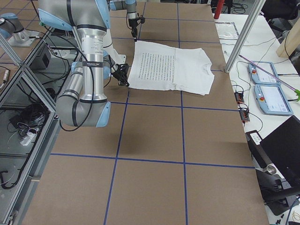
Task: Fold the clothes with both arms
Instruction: 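Lift the hem with both grippers and fold it toward the collar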
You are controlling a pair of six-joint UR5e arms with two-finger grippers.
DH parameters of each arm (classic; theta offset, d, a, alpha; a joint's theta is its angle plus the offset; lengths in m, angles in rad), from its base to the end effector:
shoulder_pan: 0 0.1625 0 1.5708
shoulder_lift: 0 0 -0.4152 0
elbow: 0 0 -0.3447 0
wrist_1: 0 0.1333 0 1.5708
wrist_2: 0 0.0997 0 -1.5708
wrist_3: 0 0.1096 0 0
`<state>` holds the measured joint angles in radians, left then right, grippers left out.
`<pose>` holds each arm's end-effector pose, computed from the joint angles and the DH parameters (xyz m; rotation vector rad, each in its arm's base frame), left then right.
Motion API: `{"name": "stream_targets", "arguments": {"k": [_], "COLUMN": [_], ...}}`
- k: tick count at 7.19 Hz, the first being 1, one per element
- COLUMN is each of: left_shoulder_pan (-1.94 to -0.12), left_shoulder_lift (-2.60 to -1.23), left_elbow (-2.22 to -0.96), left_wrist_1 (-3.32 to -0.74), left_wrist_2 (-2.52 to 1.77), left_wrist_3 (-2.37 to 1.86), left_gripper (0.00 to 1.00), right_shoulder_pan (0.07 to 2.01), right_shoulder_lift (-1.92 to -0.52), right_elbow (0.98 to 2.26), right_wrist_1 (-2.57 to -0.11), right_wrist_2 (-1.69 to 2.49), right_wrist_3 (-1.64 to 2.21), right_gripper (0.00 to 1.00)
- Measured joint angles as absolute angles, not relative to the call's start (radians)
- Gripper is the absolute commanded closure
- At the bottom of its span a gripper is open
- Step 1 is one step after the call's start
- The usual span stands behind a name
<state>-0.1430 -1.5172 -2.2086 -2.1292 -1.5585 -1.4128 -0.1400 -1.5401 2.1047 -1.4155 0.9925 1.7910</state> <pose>0.3830 -0.1912 0.3418 0.1821 1.1280 0.0063 -0.4621 -0.1300 0.3963 0.4193 -0.7884 0.2829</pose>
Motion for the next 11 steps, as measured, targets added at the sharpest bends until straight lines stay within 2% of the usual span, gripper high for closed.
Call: {"name": "stream_targets", "arguments": {"k": [1,2,4,5,6,8,9,11], "left_shoulder_pan": [-0.145,-0.147,-0.179,-0.219,-0.267,-0.389,-0.463,-0.634], "left_shoulder_lift": [-1.516,-1.502,-1.461,-1.465,-1.500,-1.699,-1.815,-1.952], "left_elbow": [-2.218,-2.254,-2.427,-2.539,-2.615,-2.609,-2.566,-2.430], "left_wrist_1": [-2.129,-2.118,-1.990,-1.867,-1.743,-1.516,-1.409,-1.319], "left_wrist_2": [-1.559,-1.569,-1.634,-1.684,-1.740,-1.793,-1.799,-1.818], "left_wrist_3": [-1.412,-1.411,-1.411,-1.409,-1.405,-1.300,-1.223,-1.062], "left_gripper": [1.00,1.00,1.00,1.00,1.00,1.00,1.00,1.00], "right_shoulder_pan": [-0.131,-0.121,-0.103,-0.061,0.011,0.172,0.275,0.484], "right_shoulder_lift": [-1.544,-1.548,-1.525,-1.476,-1.404,-1.250,-1.182,-1.076], "right_elbow": [2.143,2.244,2.556,2.659,2.699,2.680,2.642,2.507], "right_wrist_1": [-1.445,-1.538,-1.868,-2.001,-2.098,-2.195,-2.213,-2.214], "right_wrist_2": [0.997,1.026,1.141,1.217,1.295,1.375,1.427,1.534], "right_wrist_3": [1.787,1.782,1.778,1.777,1.758,1.632,1.553,1.391], "right_gripper": [1.00,1.00,1.00,1.00,1.00,1.00,1.00,1.00]}}
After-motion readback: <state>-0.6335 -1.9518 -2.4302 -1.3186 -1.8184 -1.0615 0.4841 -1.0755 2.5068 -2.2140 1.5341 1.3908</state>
